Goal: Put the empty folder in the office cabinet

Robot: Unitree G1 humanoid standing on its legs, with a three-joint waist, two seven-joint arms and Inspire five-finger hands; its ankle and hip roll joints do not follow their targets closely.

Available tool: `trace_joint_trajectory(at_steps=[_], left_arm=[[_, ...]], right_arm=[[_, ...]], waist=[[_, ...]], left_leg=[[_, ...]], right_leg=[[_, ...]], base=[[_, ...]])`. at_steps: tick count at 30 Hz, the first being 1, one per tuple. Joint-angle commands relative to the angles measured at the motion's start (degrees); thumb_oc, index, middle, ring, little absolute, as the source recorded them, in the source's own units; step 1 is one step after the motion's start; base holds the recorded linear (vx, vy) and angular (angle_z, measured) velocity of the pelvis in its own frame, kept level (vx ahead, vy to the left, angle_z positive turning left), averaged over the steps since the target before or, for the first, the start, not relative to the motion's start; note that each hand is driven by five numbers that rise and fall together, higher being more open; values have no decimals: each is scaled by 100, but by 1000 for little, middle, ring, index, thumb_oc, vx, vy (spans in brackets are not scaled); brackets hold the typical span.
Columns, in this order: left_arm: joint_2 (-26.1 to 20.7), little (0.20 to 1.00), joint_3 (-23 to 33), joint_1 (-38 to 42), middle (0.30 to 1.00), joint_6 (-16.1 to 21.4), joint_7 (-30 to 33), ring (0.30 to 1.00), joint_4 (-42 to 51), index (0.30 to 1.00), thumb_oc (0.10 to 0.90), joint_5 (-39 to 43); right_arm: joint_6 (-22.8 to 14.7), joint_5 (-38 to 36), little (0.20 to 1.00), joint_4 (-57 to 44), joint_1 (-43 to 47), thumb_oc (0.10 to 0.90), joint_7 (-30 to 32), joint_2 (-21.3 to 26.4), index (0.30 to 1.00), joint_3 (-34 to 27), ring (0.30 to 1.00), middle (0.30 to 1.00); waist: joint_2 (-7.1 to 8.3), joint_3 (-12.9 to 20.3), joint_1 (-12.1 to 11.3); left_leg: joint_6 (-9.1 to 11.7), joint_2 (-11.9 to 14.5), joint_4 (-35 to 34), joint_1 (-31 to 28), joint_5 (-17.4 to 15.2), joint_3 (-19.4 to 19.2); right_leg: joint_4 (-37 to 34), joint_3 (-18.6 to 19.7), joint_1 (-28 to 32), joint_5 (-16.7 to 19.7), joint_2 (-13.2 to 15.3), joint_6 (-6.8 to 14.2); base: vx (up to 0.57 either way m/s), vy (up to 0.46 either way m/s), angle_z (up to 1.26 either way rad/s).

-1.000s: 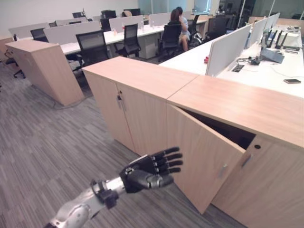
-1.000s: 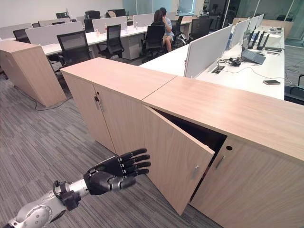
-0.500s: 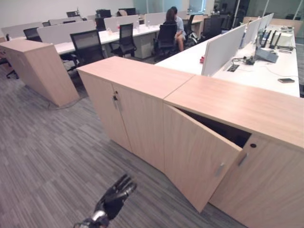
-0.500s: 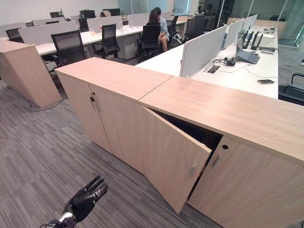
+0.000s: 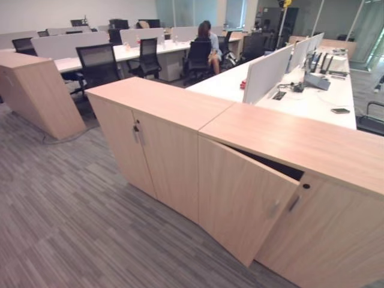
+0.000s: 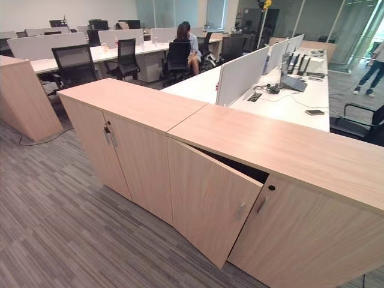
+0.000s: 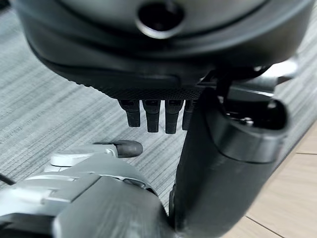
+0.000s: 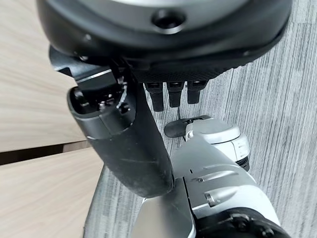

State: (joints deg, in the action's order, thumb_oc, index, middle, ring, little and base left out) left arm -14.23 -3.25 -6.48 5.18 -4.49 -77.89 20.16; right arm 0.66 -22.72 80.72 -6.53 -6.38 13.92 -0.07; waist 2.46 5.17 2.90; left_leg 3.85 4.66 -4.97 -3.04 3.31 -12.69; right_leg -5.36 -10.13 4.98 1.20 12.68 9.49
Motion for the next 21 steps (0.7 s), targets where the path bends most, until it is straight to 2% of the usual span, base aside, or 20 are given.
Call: trace_joint_trajectory(at_steps=[1, 8, 21], left_arm=[[169, 900, -14, 363, 900, 157, 42, 900, -77, 900, 800, -405], [131, 900, -235, 434, 900, 213, 206, 900, -5, 900, 800, -702], [204, 900, -1252, 777, 900, 396, 343, 900, 553, 900, 800, -1507]], right_arm=[[-90, -266, 900, 237, 568, 800, 39, -82, 900, 49, 900, 900], [-88, -294, 900, 257, 574, 800, 69, -128, 900, 115, 900, 900], [-108, -259, 900, 216, 721, 800, 164, 13, 900, 199, 900, 900]], waist=[[-44, -191, 12], [-65, -181, 50], [-143, -158, 164]], left_leg=[[127, 130, -3, -58, -493, 377], [162, 171, -3, -16, -464, 362], [182, 201, -3, 66, -459, 319]], right_leg=[[36, -160, -196, 184, 63, 161], [36, -157, -221, 160, 25, 132], [36, -114, -323, 181, -15, 126]], base=[[-11, -11, -7], [-1, -4, -2], [-1, -2, -2]])
